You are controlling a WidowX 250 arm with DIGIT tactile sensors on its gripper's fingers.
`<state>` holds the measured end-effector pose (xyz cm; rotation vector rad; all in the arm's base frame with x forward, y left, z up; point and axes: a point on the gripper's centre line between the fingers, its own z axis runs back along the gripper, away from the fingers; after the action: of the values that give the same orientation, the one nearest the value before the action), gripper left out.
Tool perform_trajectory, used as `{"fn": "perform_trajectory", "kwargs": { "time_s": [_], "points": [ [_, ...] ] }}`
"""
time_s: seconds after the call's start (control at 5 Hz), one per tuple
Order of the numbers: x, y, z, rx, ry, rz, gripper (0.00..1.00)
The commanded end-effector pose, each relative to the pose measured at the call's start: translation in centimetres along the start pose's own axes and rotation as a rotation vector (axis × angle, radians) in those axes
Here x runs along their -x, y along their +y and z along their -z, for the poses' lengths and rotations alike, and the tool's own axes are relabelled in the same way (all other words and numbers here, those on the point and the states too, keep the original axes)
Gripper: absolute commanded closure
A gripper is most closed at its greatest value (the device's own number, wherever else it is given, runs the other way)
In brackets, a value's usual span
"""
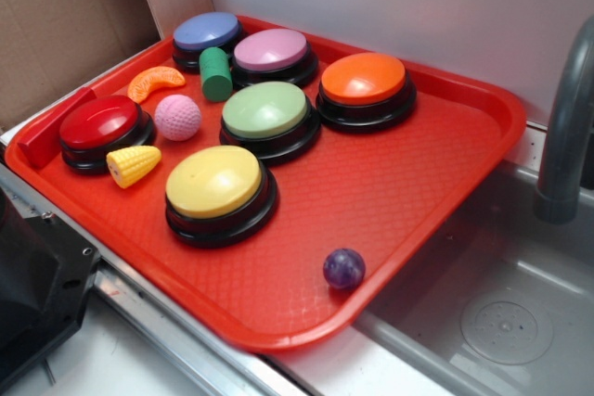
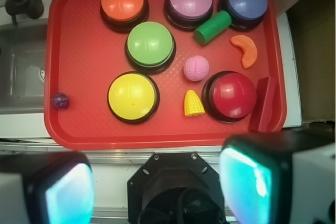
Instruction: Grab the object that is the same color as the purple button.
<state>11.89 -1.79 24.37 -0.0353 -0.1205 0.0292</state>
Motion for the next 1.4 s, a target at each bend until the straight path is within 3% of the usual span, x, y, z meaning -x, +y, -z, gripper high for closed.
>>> {"fn": "perform_trajectory", "kwargs": {
  "time_s": [0.0,0.2,0.6,0.8,1.0,1.2],
  "points": [
    [0.0,0.0,0.0,0.000,0.000,0.000,0.00],
    [-2.7,-2.2,1.5,-0.052,-0.019,0.258,0.00],
    [-5.7,-7.3,4.9,0.002,-0.076,0.755,0.00],
    [-5.4,-9.6,7.2,0.078,-0.095,0.996,0.00],
    [-4.7,-11.4,10.2,0.191,-0.097,1.229,0.00],
    [-3.7,-12.1,13.2,0.250,-0.073,1.401,0.00]
  ]
}}
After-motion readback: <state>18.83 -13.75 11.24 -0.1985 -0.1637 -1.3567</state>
